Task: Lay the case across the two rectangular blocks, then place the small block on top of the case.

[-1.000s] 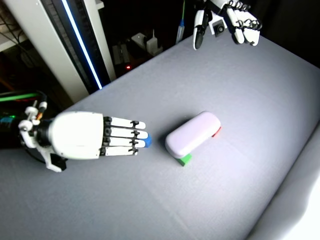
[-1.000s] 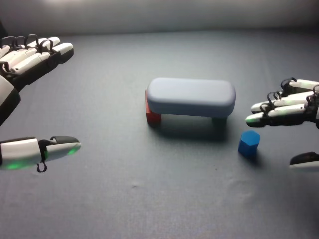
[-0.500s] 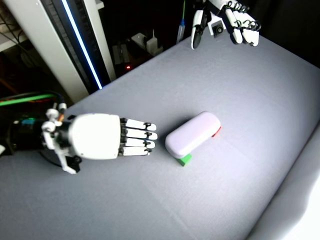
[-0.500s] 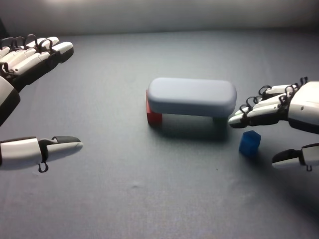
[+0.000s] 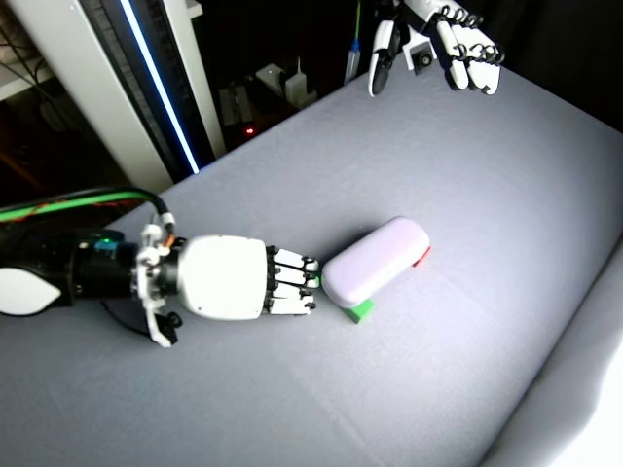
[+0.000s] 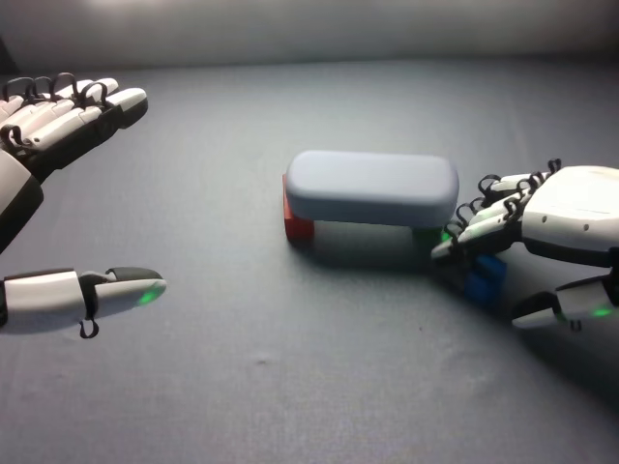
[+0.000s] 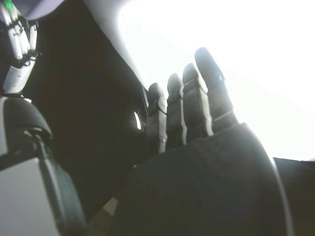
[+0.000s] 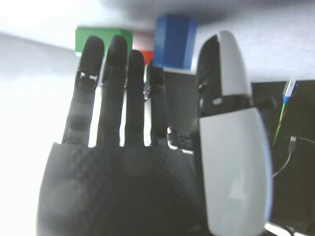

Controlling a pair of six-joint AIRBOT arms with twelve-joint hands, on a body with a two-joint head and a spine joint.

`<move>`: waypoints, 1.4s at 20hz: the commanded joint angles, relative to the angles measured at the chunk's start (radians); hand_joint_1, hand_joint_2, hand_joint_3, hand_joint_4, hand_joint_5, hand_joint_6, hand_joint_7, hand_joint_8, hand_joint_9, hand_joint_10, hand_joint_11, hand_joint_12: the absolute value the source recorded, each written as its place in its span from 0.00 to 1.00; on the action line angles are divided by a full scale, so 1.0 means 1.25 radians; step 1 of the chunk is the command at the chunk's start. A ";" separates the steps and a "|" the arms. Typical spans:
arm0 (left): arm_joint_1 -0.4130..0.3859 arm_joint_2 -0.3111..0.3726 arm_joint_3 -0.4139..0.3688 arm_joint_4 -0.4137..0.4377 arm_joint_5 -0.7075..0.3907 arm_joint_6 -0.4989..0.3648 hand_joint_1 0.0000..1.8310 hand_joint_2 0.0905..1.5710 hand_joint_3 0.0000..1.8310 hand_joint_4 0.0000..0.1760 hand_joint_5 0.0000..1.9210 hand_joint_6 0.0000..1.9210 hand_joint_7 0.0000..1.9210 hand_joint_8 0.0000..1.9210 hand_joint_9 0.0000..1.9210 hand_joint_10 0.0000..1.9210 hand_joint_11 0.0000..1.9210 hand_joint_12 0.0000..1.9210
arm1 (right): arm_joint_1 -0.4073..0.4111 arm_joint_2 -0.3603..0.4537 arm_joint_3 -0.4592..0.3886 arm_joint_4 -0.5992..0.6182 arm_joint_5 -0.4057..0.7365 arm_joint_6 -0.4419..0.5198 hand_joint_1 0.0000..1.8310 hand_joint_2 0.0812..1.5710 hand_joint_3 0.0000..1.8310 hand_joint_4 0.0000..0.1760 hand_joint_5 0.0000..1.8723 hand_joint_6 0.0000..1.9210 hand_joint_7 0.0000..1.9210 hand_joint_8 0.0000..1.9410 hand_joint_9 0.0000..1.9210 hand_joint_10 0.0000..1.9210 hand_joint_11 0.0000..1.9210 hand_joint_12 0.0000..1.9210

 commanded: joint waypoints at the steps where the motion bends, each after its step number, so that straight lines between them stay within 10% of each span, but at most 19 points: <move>1: -0.005 -0.003 0.001 0.005 -0.101 -0.004 0.41 0.54 0.00 0.14 0.12 0.00 0.09 0.00 0.08 0.00 0.00 0.34 | 0.012 -0.001 0.004 0.024 0.064 0.004 0.63 0.64 0.00 0.00 0.31 0.00 0.30 0.01 0.30 0.00 0.11 0.42; 4: -0.005 -0.003 0.001 0.005 -0.101 -0.005 0.42 0.55 0.00 0.05 0.12 0.00 0.09 0.00 0.08 0.00 0.00 0.34 | 0.015 -0.009 0.011 0.022 0.054 0.004 0.63 0.63 0.00 0.00 0.38 0.00 0.40 0.02 0.43 0.05 0.16 0.63; 7: -0.005 -0.003 0.002 0.005 -0.101 -0.006 0.44 0.54 0.00 0.08 0.13 0.00 0.09 0.00 0.09 0.00 0.00 0.34 | 0.015 -0.011 0.014 0.022 0.049 0.004 0.65 0.63 0.00 0.00 0.47 0.00 0.50 0.07 0.39 0.47 0.30 0.75; 8: -0.005 -0.003 0.001 0.005 -0.101 -0.006 0.44 0.55 0.00 0.07 0.13 0.00 0.09 0.00 0.08 0.00 0.00 0.34 | 0.015 -0.012 0.014 0.022 0.049 0.004 0.66 0.72 0.00 0.00 0.45 0.52 0.47 0.63 0.38 0.53 0.33 0.76; 10: -0.005 -0.004 0.001 0.005 -0.101 -0.006 0.45 0.55 0.00 0.08 0.13 0.00 0.09 0.00 0.08 0.00 0.00 0.32 | 0.015 -0.012 0.014 0.021 0.049 0.004 0.66 0.74 0.00 0.00 0.44 0.55 0.46 0.68 0.38 0.57 0.33 0.79; 14: -0.005 -0.005 0.001 0.006 -0.101 -0.008 0.44 0.54 0.00 0.14 0.13 0.00 0.09 0.00 0.09 0.00 0.00 0.34 | 0.015 -0.016 0.018 0.022 0.045 0.004 0.67 0.74 0.00 0.00 0.46 0.53 0.45 0.70 0.35 0.77 0.32 0.93; 20: -0.002 -0.006 0.001 0.005 -0.102 -0.011 0.44 0.53 0.00 0.23 0.13 0.00 0.09 0.00 0.09 0.00 0.00 0.35 | 0.019 -0.015 0.015 0.022 0.052 0.006 0.74 0.68 0.00 0.00 0.47 0.59 0.57 0.43 0.51 0.59 0.38 0.76; 23: 0.000 -0.006 0.001 0.005 -0.104 -0.012 0.45 0.54 0.00 0.24 0.13 0.00 0.09 0.00 0.09 0.00 0.00 0.33 | 0.039 0.007 0.000 0.034 0.104 0.008 0.68 0.69 0.00 0.00 0.50 0.52 0.54 0.54 0.46 0.61 0.34 0.84; 28: 0.004 -0.007 0.001 0.004 -0.104 -0.015 0.46 0.53 0.00 0.25 0.13 0.00 0.10 0.00 0.10 0.00 0.00 0.37 | 0.084 0.032 -0.015 0.066 0.210 0.008 0.69 0.66 0.00 0.00 0.54 0.45 0.60 0.42 0.53 0.53 0.43 0.77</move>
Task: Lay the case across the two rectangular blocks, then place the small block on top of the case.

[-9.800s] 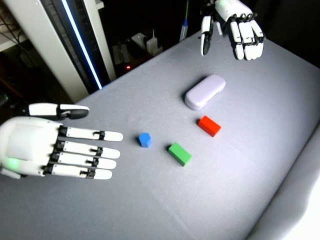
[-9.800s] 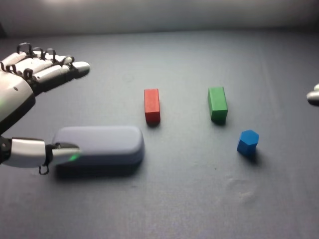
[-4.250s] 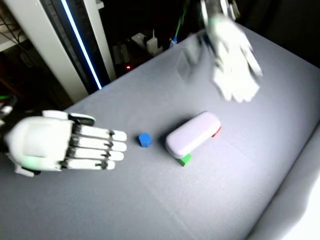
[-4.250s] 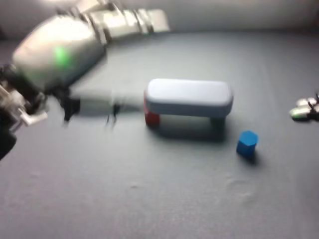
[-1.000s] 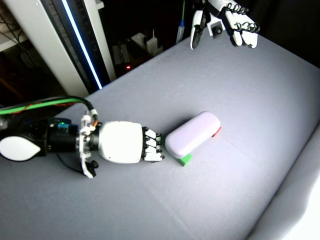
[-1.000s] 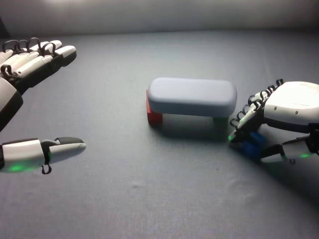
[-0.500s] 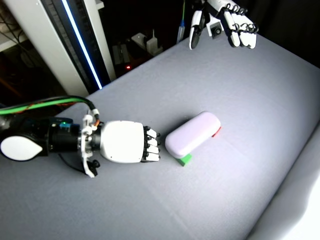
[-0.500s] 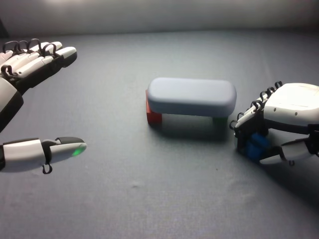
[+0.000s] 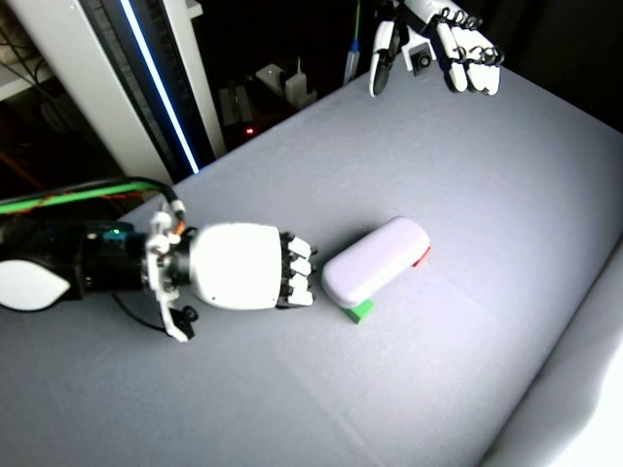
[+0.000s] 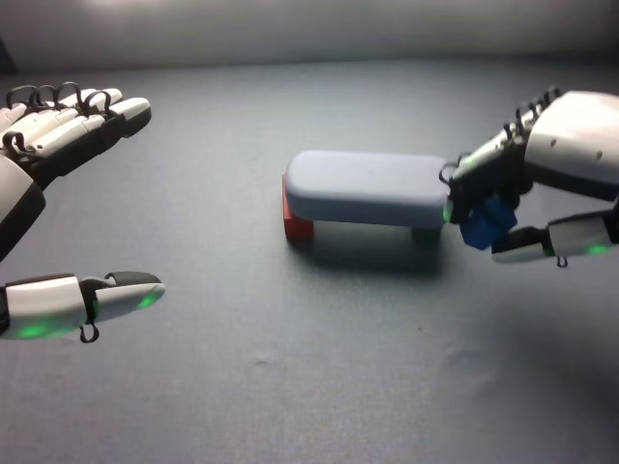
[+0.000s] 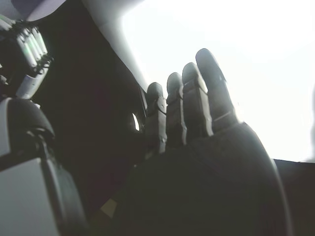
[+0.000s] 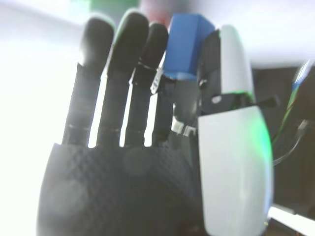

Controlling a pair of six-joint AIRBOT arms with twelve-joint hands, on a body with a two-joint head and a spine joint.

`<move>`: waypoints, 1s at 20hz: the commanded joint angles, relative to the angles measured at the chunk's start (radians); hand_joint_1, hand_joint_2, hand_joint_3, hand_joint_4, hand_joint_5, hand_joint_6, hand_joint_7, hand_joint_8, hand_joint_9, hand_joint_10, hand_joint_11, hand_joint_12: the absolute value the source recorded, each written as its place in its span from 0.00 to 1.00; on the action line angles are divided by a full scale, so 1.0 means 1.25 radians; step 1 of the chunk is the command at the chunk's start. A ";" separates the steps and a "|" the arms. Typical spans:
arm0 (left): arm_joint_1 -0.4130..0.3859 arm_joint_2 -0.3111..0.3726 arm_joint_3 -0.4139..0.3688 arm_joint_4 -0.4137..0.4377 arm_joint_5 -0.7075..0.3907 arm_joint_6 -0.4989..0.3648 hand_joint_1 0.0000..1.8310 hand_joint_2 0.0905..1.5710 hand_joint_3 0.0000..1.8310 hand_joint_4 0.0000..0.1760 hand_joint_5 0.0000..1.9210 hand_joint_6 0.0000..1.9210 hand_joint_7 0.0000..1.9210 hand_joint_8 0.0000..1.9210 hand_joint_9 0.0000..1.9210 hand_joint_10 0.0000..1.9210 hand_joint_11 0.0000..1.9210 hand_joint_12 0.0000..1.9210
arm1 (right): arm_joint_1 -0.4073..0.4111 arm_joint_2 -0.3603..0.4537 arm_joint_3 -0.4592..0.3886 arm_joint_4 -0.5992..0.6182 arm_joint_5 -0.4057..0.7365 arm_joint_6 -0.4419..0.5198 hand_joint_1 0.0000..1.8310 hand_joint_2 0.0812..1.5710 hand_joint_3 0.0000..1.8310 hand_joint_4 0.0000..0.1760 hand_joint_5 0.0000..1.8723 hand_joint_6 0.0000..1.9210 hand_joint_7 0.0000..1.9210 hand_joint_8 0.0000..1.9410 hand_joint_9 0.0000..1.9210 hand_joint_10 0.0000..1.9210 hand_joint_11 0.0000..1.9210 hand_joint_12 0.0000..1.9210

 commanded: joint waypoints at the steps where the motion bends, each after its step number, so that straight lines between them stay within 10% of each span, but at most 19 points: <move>1: -0.004 -0.003 0.001 0.005 -0.104 -0.006 0.46 0.53 0.00 0.25 0.13 0.00 0.10 0.00 0.10 0.00 0.00 0.37 | 0.017 0.002 -0.005 0.024 0.104 0.003 0.69 0.66 0.00 0.00 0.54 0.45 0.60 0.42 0.53 0.53 0.43 0.77; 6: -0.003 -0.005 0.003 0.005 -0.102 -0.008 0.44 0.52 0.00 0.37 0.13 0.00 0.10 0.00 0.09 0.00 0.00 0.36 | 0.075 -0.010 0.017 0.024 0.112 -0.016 0.76 0.66 0.00 0.00 0.51 0.50 0.59 0.39 0.55 0.53 0.40 0.72; 9: -0.004 -0.009 0.007 0.005 -0.097 -0.011 0.45 0.53 0.00 0.32 0.14 0.00 0.10 0.00 0.10 0.00 0.00 0.38 | 0.109 -0.046 0.052 0.024 0.078 -0.016 0.69 0.66 0.00 0.00 0.54 0.47 0.62 0.40 0.61 0.53 0.55 0.73; 13: -0.004 -0.013 0.009 0.006 -0.092 -0.013 0.43 0.53 0.00 0.33 0.13 0.00 0.10 0.00 0.09 0.00 0.00 0.35 | 0.146 -0.095 0.096 0.004 0.014 -0.016 0.68 0.67 0.00 0.00 0.52 0.52 0.60 0.40 0.61 0.41 0.53 0.65; 20: -0.009 -0.015 0.014 0.011 -0.080 -0.017 0.44 0.55 0.00 0.28 0.12 0.00 0.09 0.00 0.08 0.00 0.00 0.31 | 0.185 -0.156 0.144 -0.053 -0.081 -0.016 0.76 0.67 0.00 0.00 0.51 0.52 0.57 0.40 0.50 0.58 0.35 0.70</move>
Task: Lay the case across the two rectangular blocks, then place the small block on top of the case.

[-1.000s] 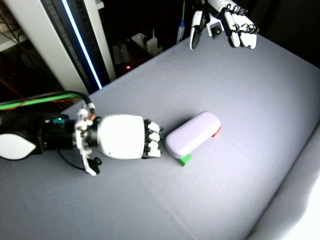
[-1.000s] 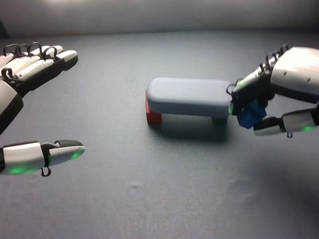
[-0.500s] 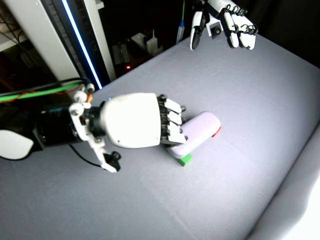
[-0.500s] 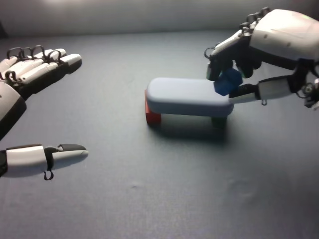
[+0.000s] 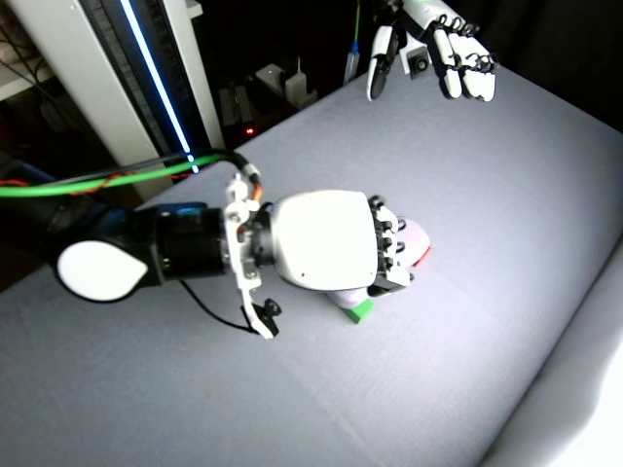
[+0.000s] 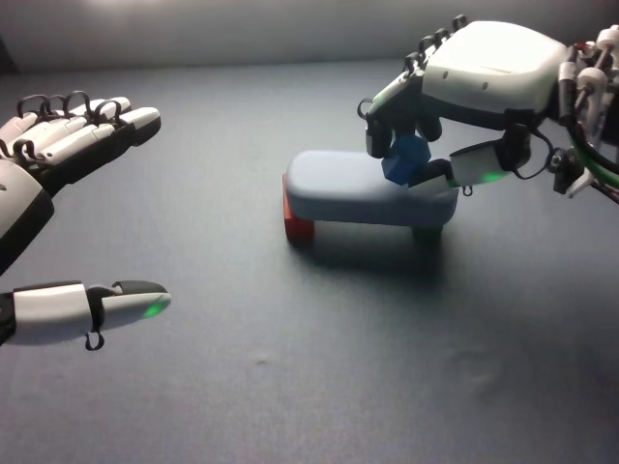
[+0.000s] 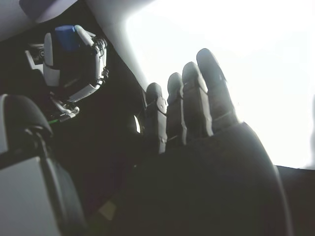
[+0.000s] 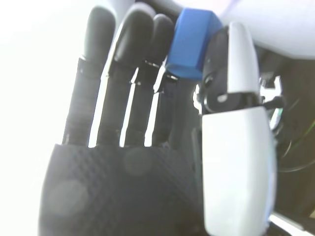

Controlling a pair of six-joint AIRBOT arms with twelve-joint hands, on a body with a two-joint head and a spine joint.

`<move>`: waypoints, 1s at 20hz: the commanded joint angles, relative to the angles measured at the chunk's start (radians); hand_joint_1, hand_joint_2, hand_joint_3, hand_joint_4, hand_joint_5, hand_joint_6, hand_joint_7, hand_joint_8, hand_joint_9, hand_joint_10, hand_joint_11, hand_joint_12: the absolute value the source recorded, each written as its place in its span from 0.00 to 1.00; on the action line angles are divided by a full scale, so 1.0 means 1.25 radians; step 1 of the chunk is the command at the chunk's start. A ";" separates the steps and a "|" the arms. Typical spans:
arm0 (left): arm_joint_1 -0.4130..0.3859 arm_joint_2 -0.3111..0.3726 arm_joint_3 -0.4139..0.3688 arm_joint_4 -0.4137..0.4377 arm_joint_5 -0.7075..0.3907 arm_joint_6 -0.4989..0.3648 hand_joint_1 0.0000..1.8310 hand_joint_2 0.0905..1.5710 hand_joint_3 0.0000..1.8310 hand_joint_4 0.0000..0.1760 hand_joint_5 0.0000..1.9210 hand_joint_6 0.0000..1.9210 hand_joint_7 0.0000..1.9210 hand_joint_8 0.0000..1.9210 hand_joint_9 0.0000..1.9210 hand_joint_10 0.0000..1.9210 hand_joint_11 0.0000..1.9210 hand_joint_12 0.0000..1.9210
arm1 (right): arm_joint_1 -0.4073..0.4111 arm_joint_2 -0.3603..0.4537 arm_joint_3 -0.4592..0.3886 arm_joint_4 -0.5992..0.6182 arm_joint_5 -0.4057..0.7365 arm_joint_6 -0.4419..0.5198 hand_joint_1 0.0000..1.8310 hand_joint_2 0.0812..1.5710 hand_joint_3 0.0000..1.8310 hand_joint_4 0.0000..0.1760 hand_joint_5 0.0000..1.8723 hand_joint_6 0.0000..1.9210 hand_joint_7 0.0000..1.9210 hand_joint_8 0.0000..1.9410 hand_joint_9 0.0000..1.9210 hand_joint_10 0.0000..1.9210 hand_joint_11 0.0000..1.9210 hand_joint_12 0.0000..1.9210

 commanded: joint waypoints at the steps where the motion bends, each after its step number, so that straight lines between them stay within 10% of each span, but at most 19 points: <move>1: -0.008 -0.004 0.004 0.004 -0.099 -0.004 0.44 0.55 0.00 0.28 0.12 0.00 0.09 0.00 0.08 0.00 0.00 0.31 | 0.016 0.001 0.005 0.025 0.065 0.001 0.76 0.67 0.00 0.00 0.51 0.52 0.57 0.40 0.50 0.58 0.35 0.70; 14: -0.012 -0.009 0.006 0.009 -0.092 -0.011 0.43 0.55 0.00 0.18 0.13 0.00 0.08 0.00 0.08 0.00 0.00 0.34 | 0.036 -0.019 0.032 -0.011 -0.011 -0.007 0.76 0.67 0.00 0.00 0.48 0.47 0.57 0.43 0.53 0.60 0.38 0.72; 20: -0.012 -0.010 0.006 0.009 -0.092 -0.013 0.42 0.55 0.00 0.23 0.13 0.00 0.08 0.00 0.09 0.00 0.00 0.34 | 0.036 -0.019 0.030 -0.011 -0.014 -0.007 0.68 0.69 0.00 0.00 0.48 0.51 0.57 0.49 0.50 0.41 0.35 0.72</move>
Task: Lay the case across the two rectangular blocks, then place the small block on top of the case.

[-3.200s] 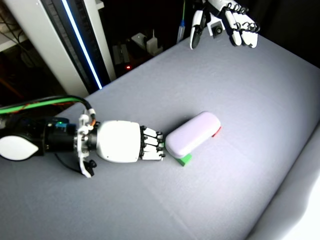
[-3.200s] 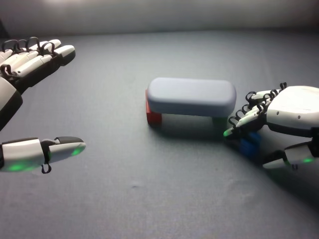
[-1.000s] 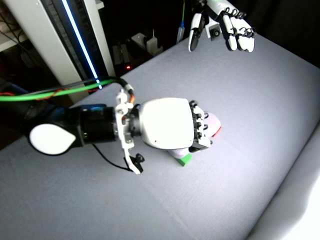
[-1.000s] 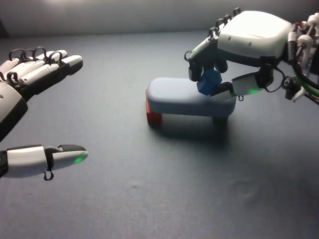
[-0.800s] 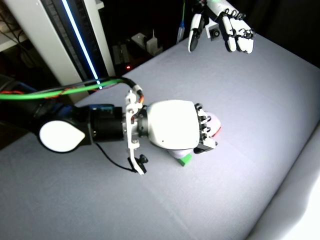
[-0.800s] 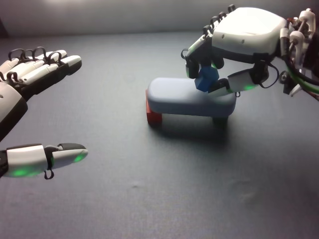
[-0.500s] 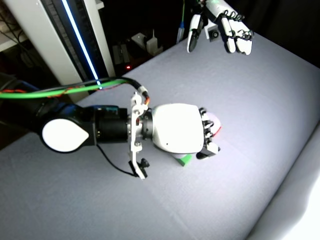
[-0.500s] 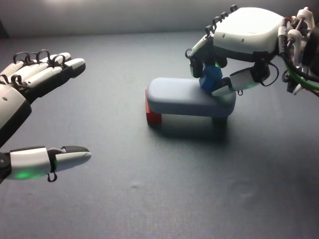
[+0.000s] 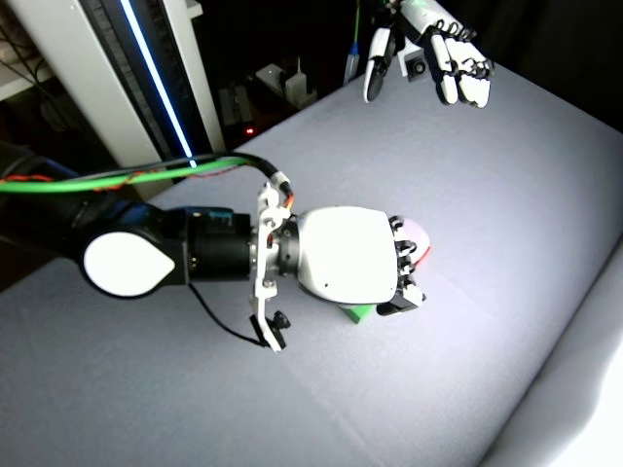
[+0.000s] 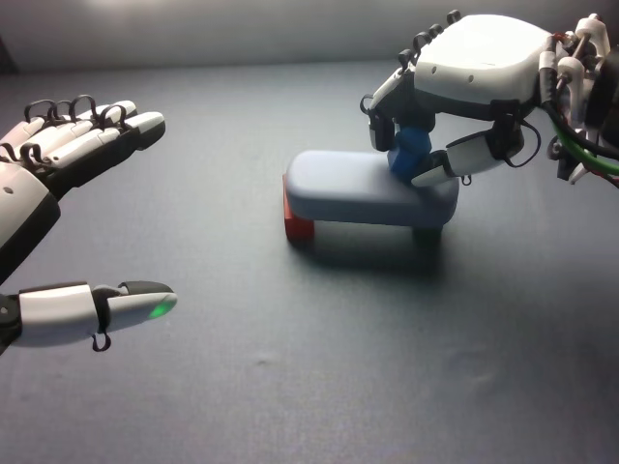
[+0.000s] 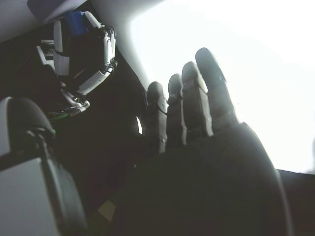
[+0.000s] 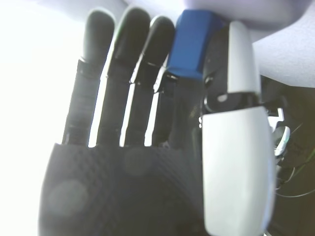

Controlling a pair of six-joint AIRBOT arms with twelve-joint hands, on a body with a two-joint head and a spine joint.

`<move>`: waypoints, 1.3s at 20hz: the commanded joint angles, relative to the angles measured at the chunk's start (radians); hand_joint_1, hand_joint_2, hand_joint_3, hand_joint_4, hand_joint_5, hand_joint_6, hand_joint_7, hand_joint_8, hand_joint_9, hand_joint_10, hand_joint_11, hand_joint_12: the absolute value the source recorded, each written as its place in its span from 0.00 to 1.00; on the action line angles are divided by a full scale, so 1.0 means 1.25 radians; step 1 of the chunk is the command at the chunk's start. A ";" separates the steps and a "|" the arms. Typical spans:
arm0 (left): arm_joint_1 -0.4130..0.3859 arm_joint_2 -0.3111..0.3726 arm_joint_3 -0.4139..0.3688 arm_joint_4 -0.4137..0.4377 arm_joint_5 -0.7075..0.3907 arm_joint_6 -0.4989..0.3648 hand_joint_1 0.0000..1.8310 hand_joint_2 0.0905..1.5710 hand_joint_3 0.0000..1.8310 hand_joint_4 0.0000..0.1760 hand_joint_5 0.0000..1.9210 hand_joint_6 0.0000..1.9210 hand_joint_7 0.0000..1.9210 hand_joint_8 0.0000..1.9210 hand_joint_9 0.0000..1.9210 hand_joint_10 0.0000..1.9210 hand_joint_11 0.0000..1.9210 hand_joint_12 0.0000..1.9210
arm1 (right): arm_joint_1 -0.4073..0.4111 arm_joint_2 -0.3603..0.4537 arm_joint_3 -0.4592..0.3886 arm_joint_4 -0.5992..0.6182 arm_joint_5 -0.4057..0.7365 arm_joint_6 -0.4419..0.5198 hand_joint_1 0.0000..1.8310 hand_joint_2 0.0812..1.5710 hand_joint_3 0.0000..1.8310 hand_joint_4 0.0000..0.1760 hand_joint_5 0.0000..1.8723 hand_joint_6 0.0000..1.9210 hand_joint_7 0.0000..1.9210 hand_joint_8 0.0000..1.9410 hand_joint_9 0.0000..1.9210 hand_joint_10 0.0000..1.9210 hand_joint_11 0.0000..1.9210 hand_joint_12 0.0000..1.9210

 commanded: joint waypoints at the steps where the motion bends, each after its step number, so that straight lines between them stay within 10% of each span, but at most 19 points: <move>1: -0.007 -0.002 0.004 0.006 -0.098 -0.007 0.42 0.55 0.00 0.23 0.13 0.00 0.08 0.00 0.09 0.00 0.00 0.34 | 0.012 0.002 0.000 0.023 0.059 -0.004 0.68 0.69 0.00 0.00 0.48 0.51 0.57 0.49 0.50 0.41 0.35 0.72; 12: -0.007 -0.002 0.005 0.006 -0.097 -0.007 0.43 0.55 0.00 0.15 0.13 0.00 0.08 0.00 0.09 0.00 0.00 0.36 | 0.012 0.002 -0.002 0.019 0.059 -0.004 0.66 0.72 0.00 0.00 0.45 0.54 0.50 0.61 0.42 0.41 0.31 0.73; 13: -0.007 -0.002 0.005 0.006 -0.097 -0.007 0.43 0.55 0.00 0.12 0.13 0.00 0.08 0.00 0.09 0.00 0.00 0.35 | 0.012 0.002 -0.003 0.018 0.059 -0.004 0.61 0.66 0.00 0.00 0.42 0.26 0.44 0.38 0.42 0.40 0.30 0.72; 15: -0.007 -0.002 0.005 0.006 -0.097 -0.007 0.44 0.55 0.00 0.14 0.13 0.00 0.08 0.00 0.08 0.00 0.00 0.34 | 0.012 0.002 -0.003 0.017 0.059 -0.004 0.60 0.64 0.00 0.00 0.48 0.04 0.48 0.20 0.42 0.38 0.29 0.71; 23: -0.007 -0.002 0.006 0.006 -0.095 -0.007 0.42 0.54 0.00 0.15 0.13 0.00 0.09 0.00 0.09 0.00 0.00 0.36 | 0.012 0.002 -0.002 0.015 0.058 -0.004 0.58 0.64 0.00 0.00 0.46 0.00 0.47 0.09 0.38 0.42 0.30 0.73; 26: -0.007 -0.002 0.006 0.006 -0.096 -0.007 0.43 0.54 0.00 0.11 0.13 0.00 0.09 0.00 0.10 0.00 0.00 0.38 | 0.012 0.002 -0.003 0.014 0.058 -0.004 0.52 0.62 0.00 0.09 0.27 0.00 0.31 0.01 0.31 0.20 0.22 0.60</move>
